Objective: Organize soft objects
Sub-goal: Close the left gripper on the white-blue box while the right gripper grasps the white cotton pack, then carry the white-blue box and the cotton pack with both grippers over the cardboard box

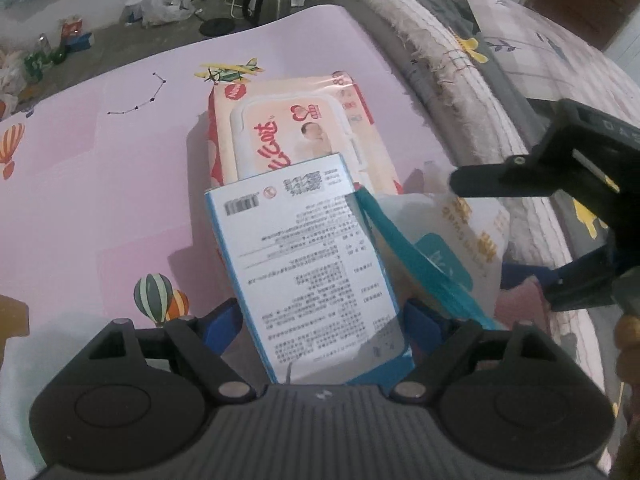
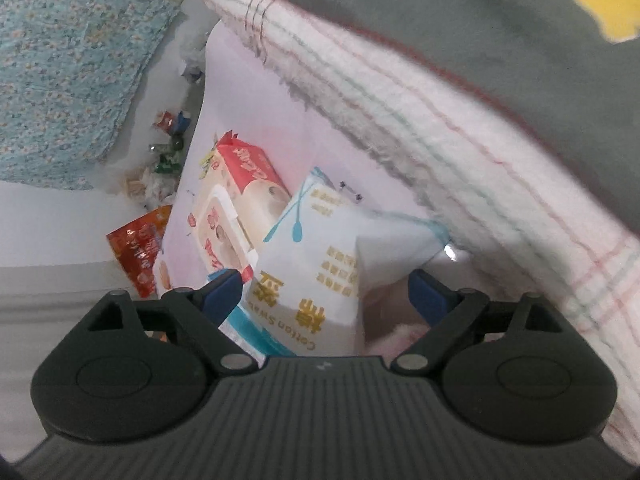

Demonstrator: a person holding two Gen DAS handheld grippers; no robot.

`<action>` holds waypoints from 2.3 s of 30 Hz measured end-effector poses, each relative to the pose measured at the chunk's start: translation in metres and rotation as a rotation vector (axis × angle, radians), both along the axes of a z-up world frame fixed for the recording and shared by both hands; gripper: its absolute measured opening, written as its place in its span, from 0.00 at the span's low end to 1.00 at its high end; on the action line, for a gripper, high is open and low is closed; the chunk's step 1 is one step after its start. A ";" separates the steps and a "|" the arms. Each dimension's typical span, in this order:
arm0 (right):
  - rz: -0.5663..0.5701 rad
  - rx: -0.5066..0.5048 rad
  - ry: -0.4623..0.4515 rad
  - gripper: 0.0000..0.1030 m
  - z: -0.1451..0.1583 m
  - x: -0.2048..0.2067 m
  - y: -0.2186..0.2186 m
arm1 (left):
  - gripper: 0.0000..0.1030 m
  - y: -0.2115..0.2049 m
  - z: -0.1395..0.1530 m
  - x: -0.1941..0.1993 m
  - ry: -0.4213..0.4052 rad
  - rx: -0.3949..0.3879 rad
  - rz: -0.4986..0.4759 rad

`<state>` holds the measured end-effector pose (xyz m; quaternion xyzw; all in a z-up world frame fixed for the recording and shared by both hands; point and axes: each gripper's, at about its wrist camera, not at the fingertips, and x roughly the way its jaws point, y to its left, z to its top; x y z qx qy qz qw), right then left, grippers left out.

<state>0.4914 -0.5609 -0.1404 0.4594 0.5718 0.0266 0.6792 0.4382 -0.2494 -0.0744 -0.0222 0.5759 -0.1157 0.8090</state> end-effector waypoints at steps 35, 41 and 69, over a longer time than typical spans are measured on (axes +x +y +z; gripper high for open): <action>-0.203 0.034 -0.572 0.51 0.054 -0.132 -0.036 | 0.41 0.051 0.069 -0.062 -0.104 -0.196 0.061; -0.208 0.031 -0.650 0.51 0.069 -0.186 -0.049 | 0.73 0.050 0.074 -0.065 -0.120 -0.151 0.062; -0.122 0.024 -0.680 0.52 0.044 -0.258 -0.030 | 0.72 0.025 0.057 -0.040 -0.096 -0.025 -0.003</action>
